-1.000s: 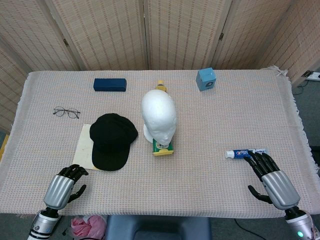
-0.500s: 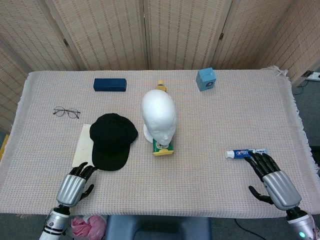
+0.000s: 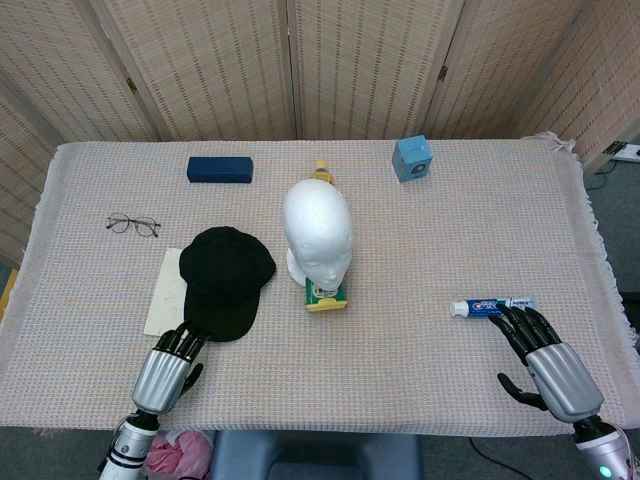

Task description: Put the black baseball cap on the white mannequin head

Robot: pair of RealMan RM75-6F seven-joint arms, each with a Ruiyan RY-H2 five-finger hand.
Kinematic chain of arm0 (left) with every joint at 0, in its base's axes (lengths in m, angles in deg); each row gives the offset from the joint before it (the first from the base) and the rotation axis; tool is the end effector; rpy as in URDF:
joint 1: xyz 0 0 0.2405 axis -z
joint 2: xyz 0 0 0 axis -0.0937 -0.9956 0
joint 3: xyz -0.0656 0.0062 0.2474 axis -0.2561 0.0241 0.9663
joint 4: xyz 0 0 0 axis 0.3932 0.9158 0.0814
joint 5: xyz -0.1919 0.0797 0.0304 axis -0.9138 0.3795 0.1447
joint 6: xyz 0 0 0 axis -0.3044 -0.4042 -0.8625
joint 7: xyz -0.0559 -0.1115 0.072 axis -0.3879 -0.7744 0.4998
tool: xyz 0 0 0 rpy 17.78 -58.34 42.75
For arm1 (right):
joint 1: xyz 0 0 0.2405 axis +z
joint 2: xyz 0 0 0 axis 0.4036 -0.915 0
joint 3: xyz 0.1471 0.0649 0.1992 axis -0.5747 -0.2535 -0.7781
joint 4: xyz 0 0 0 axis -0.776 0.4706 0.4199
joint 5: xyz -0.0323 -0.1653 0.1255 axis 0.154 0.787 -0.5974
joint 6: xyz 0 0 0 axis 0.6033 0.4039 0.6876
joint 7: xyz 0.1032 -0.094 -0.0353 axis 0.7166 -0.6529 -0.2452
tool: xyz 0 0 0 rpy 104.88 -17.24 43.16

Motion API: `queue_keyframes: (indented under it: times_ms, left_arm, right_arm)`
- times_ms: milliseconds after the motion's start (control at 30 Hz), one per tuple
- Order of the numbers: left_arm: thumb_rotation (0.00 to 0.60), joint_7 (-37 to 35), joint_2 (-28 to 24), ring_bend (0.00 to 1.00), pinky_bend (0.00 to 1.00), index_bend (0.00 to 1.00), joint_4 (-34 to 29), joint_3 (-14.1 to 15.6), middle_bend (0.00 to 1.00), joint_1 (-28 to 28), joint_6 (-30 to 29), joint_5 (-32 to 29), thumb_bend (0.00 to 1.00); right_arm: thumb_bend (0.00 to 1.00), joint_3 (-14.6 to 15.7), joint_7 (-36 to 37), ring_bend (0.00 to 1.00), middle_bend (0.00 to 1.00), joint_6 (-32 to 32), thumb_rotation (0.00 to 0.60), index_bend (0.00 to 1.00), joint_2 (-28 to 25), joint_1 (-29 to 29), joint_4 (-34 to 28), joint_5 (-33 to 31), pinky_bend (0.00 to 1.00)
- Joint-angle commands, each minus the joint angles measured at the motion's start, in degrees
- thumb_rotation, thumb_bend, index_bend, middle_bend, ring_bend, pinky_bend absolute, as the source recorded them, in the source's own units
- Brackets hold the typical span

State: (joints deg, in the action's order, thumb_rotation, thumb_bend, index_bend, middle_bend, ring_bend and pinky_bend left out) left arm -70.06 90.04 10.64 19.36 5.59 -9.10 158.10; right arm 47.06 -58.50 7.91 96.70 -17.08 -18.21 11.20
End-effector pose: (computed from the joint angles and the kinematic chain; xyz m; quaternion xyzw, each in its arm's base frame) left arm -0.2511 0.1889 -0.0332 -0.6939 -0.2164 -0.4465 0.5218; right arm -0.2760 -0.1536 0.1488 0.6890 -0.3934 0.3964 0.4620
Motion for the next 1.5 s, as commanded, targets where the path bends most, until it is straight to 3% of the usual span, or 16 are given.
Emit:
queue_keyframes:
  times_ms: [33, 433, 1000, 1200, 1400, 1500]
  left_arm:
    - [0.6, -0.6, 1.7, 0.2, 0.36, 0.3, 1.9, 0.1, 0.33, 0.6, 0.5, -0.3, 0.33]
    - [0.6, -4.4, 4.6, 0.2, 0.36, 0.3, 6.0, -1.0, 0.34, 2.9, 3.2, -3.1, 0.33]
    - [0.6, -3.8, 5.4, 0.2, 0.36, 0.32, 6.5, -1.9, 0.35, 5.3, 5.9, -5.8, 0.33]
    - [0.6, -3.8, 5.1, 0.2, 0.36, 0.32, 5.8, -2.2, 0.36, 6.1, 7.1, -6.8, 0.36]
    - [0.6, -3.2, 4.7, 0.2, 0.36, 0.32, 4.5, -2.4, 0.36, 6.9, 7.9, -7.4, 0.48]
    - [0.6, -2.9, 4.6, 0.2, 0.36, 0.32, 4.0, -2.3, 0.36, 7.0, 7.8, -7.5, 0.49]
  right_arm:
    - [0.26, 0.0, 0.0, 0.0, 0.0, 0.0, 0.6, 0.0, 0.0, 0.0, 0.0, 0.0, 0.0]
    - [0.26, -0.2, -0.1, 0.0, 0.0, -0.3, 0.6, 0.0, 0.1, 0.1, -0.1, -0.5, 0.0]
    - [0.26, -0.4, 0.1, 0.0, 0.0, -0.2, 0.6, 0.0, -0.2, 0.0, -0.2, -0.8, 0.0]
    - [0.26, -0.5, 0.3, 0.0, 0.0, -0.3, 0.6, 0.0, -0.3, 0.1, -0.2, -1.1, 0.0]
    - [0.26, -0.6, 0.5, 0.0, 0.0, -0.2, 0.6, 0.0, -0.5, 0.0, -0.3, -1.3, 0.0]
    - [0.26, -0.7, 0.6, 0.0, 0.0, 0.0, 0.6, 0.0, -0.6, -0.1, -0.3, -1.3, 0.0]
